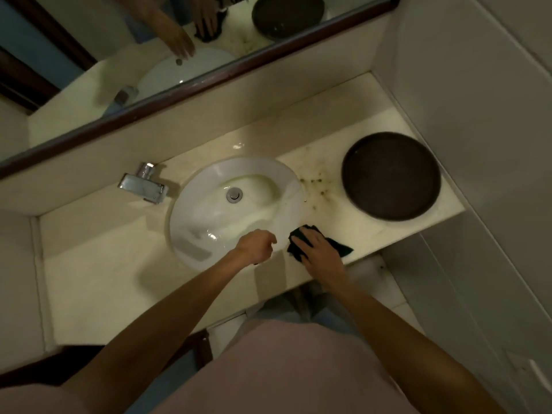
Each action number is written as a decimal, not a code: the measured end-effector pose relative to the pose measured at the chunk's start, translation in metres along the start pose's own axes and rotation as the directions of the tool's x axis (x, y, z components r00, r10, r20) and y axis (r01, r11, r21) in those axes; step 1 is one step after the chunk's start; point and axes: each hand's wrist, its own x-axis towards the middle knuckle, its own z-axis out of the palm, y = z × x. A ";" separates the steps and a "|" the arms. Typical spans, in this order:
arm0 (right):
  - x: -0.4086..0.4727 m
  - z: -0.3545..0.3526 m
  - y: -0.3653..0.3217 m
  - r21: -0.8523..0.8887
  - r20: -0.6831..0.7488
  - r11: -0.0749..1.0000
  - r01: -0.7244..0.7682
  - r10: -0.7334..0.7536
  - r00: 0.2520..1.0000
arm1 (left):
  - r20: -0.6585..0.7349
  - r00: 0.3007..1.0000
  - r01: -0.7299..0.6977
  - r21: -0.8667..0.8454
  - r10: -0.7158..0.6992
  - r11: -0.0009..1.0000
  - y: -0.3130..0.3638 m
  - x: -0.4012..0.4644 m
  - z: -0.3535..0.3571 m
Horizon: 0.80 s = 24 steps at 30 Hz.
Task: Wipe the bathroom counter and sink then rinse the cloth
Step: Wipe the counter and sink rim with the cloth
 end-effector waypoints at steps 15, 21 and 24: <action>-0.023 -0.054 0.143 -0.179 0.167 0.984 0.017 0.014 0.986 | 0.033 0.968 0.177 -0.795 -0.250 0.580 0.224 0.095 -0.061; -0.023 -0.059 0.160 -0.125 0.197 0.983 0.136 -0.110 0.974 | -0.055 0.919 0.200 -0.788 -0.390 0.582 0.240 0.118 -0.063; -0.023 -0.062 0.166 -0.123 0.209 0.976 0.181 -0.153 0.966 | -0.119 0.901 0.185 -0.763 -0.416 0.619 0.239 0.126 -0.070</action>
